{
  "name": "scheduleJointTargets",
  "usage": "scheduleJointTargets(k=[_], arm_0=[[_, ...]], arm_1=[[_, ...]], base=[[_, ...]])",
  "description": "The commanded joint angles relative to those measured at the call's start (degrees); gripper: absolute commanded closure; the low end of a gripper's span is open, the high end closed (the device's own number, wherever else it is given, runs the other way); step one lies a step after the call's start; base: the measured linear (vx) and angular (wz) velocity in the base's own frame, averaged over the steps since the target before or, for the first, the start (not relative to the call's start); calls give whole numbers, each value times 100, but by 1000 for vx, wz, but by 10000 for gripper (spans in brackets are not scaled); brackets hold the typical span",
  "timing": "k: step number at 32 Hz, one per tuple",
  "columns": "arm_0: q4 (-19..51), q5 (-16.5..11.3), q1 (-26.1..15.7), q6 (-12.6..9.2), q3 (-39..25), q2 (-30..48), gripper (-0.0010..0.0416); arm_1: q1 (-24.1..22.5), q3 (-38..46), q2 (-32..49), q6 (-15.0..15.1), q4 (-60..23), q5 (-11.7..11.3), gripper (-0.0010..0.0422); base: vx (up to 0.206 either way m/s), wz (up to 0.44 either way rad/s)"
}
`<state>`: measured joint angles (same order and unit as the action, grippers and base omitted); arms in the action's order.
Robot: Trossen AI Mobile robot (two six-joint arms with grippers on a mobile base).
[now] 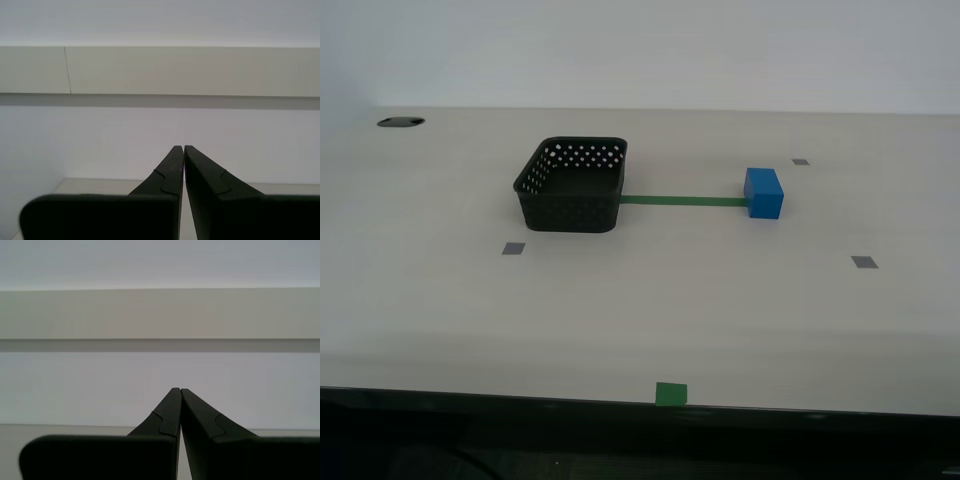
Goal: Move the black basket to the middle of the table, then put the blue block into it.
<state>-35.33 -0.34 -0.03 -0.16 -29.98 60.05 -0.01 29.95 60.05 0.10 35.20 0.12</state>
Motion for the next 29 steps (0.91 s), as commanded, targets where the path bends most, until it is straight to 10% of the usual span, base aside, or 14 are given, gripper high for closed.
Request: scheduleJointTargets(k=[1,22,29], arm_0=[[402,-2,-9,24,-7,0,405],[824,-208,-46,17,-7,0,405],[1985,-286,-79,17,-479,59,405]], arm_1=[[-7,297,-2,-122,-1325,11,412],[-11,774,13,-223,-2614,236,412],[-20,1499,162,-225,-3960,238,412]], base=[[0,0],[0,0],[0,0]])
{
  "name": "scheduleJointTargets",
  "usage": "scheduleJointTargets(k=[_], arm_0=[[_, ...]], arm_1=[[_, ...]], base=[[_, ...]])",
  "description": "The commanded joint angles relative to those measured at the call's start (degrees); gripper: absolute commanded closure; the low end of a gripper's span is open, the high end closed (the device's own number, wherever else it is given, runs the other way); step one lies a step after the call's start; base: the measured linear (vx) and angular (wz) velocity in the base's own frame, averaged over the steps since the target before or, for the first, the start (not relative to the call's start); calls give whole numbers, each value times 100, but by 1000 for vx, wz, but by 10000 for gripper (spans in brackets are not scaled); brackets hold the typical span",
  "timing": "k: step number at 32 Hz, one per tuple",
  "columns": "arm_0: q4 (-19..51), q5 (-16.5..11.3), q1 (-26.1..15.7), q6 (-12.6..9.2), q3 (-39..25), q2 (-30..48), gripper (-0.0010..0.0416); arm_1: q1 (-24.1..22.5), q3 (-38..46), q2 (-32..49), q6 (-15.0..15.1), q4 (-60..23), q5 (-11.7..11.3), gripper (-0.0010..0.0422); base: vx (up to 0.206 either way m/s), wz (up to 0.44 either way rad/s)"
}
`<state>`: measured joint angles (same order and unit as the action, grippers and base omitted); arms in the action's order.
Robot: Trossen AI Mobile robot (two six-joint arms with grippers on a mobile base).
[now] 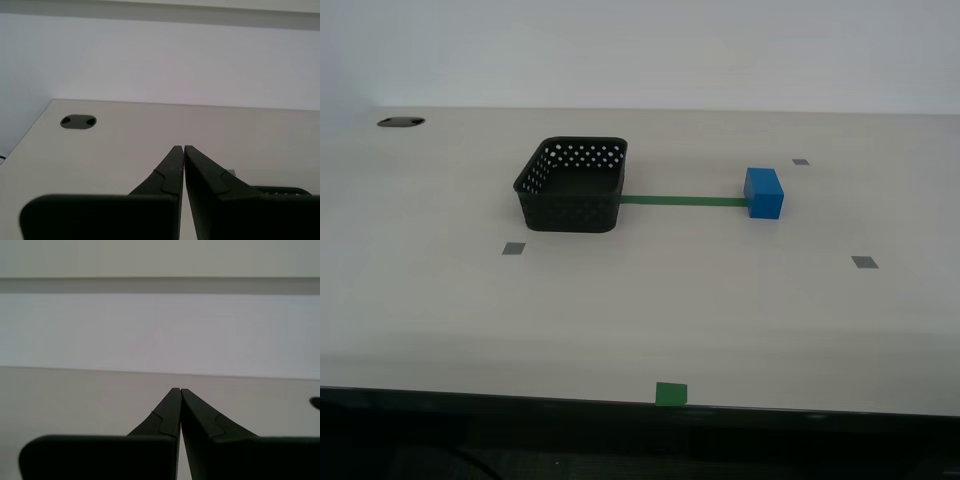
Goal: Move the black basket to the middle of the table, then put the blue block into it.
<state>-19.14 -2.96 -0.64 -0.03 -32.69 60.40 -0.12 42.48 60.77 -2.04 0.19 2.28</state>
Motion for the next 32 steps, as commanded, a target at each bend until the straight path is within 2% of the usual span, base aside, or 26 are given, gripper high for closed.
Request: scheduleJointTargets(k=[1,4,7,10,15,18,22,28,32], arm_0=[[544,-24,-20,7,-306,24,405],[984,-72,-26,2,-538,24,405],[1773,-291,-33,-72,-946,24,405],[2389,-498,-59,-151,-1320,120,405],[3292,-518,-92,-166,-1908,337,405],[3858,-671,-153,-129,-2280,693,405],[4199,-940,-295,-131,-2546,1204,403],[4258,-940,-468,-146,-2752,2000,403],[4406,-940,-507,-149,-2916,2430,403]], arm_1=[[-31,385,168,-13,-702,22,412],[-92,715,354,7,-1320,33,412],[-282,1176,791,66,-2092,90,412],[-518,1449,1213,72,-2378,96,412],[-850,1862,1958,33,-2885,101,412],[-1019,2201,2485,101,-3281,155,412],[-1198,2570,3032,168,-3394,160,412],[-1226,3141,3740,166,-3847,125,411],[-1231,3438,4249,166,-4256,125,381]], base=[[0,0],[0,0],[0,0],[0,0],[0,0],[0,0],[0,0],[0,0],[0,0]])
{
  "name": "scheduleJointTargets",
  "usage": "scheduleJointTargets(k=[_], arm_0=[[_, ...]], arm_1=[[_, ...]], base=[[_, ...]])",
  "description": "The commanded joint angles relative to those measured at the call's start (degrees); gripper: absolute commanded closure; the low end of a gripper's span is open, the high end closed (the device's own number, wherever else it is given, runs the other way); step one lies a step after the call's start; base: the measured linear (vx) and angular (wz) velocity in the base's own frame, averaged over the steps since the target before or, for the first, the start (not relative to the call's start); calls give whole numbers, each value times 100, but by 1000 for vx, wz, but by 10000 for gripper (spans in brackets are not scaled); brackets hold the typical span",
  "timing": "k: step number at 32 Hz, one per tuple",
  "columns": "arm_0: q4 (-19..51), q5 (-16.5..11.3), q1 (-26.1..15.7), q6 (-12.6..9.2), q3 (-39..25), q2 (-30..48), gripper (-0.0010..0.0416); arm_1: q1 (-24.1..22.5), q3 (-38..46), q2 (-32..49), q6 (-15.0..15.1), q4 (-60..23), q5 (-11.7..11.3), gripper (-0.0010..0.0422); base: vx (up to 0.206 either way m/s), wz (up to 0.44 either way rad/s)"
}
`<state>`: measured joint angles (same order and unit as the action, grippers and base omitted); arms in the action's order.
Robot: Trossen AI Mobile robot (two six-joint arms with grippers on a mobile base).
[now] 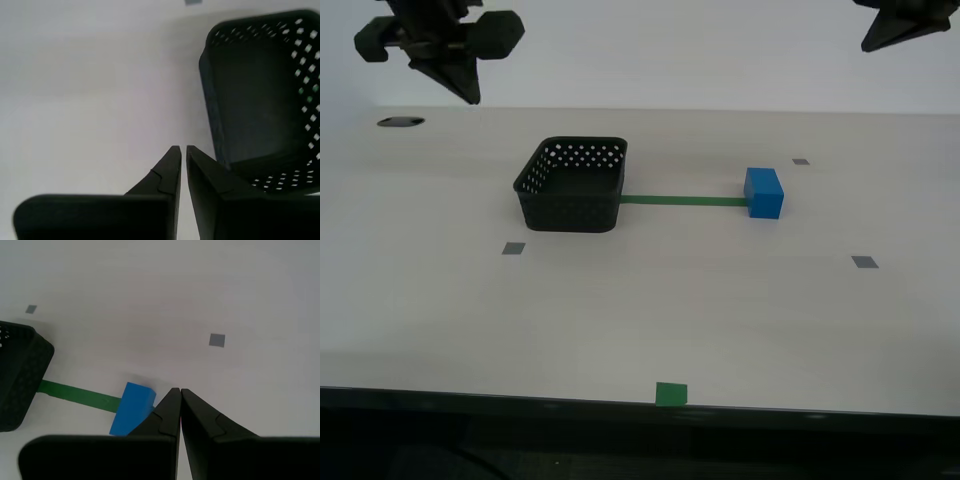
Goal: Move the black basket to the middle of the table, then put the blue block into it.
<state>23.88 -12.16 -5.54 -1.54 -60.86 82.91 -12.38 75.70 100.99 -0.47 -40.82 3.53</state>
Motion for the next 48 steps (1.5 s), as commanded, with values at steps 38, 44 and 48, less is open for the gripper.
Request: scheduleJointTargets(k=[38,44,48], arm_0=[[2164,-15,-286,-898,-1565,1895,368],[2208,-68,-415,-922,-1565,2341,256],[1958,-92,-509,-922,-1572,2428,158]], arm_1=[[-15,299,748,501,-57,-278,377],[-15,297,748,525,-42,-232,355],[-42,315,852,448,70,527,337]], base=[[0,0],[0,0],[0,0]])
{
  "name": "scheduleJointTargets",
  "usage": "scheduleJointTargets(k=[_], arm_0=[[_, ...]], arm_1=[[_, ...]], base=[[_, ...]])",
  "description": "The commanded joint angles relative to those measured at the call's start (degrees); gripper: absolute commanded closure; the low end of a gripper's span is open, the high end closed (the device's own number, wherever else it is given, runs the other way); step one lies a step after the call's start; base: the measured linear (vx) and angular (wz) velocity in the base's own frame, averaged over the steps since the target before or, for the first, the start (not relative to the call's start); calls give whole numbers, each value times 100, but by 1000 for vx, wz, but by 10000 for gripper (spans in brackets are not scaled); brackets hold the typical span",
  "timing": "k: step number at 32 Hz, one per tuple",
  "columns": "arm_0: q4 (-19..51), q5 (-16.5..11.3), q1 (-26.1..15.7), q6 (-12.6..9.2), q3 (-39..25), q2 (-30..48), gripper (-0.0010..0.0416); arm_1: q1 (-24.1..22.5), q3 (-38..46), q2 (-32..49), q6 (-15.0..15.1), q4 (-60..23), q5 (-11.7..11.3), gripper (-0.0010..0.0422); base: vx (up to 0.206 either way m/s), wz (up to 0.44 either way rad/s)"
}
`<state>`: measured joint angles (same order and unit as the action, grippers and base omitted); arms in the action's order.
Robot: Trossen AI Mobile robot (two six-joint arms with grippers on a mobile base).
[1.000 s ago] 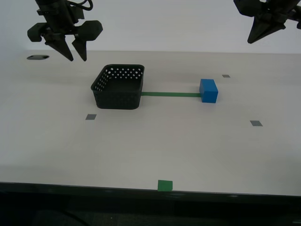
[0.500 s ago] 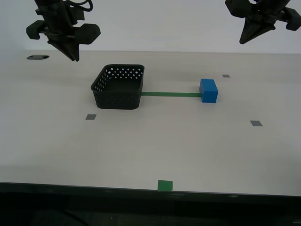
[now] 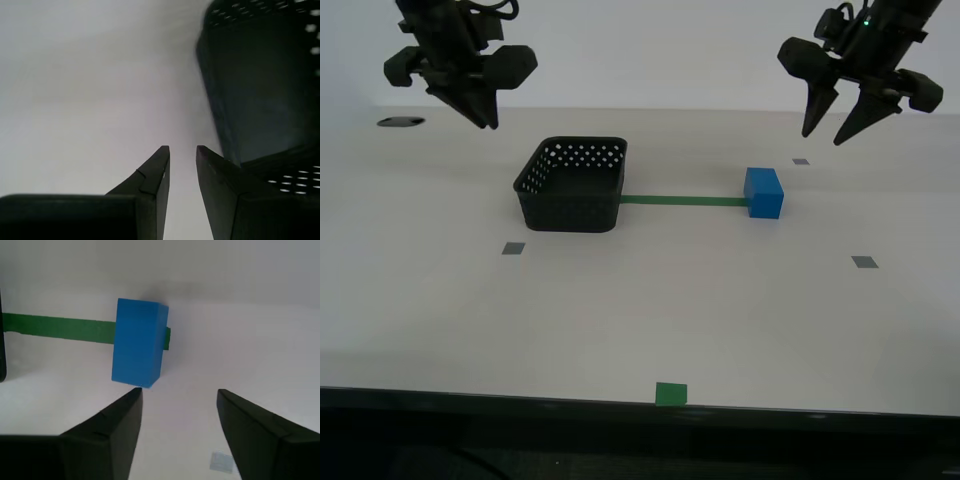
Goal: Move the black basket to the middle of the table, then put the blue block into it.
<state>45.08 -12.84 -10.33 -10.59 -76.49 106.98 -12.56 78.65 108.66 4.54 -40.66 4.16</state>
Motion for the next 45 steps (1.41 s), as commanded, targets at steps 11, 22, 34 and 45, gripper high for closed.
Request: scheduleJointTargets(k=[11,22,34,45], arm_0=[[-446,-24,-103,-9,-7,22,51],[-699,-22,-105,-11,-7,22,74],[-778,-22,-109,9,-7,22,89],[-802,-24,-109,33,-7,22,98]], arm_1=[[-529,74,911,-455,529,485,302],[-754,74,920,-614,656,219,310],[-807,175,1115,-767,774,151,345],[-1082,638,1578,-793,527,101,396]], base=[[0,0],[0,0],[0,0],[0,0]])
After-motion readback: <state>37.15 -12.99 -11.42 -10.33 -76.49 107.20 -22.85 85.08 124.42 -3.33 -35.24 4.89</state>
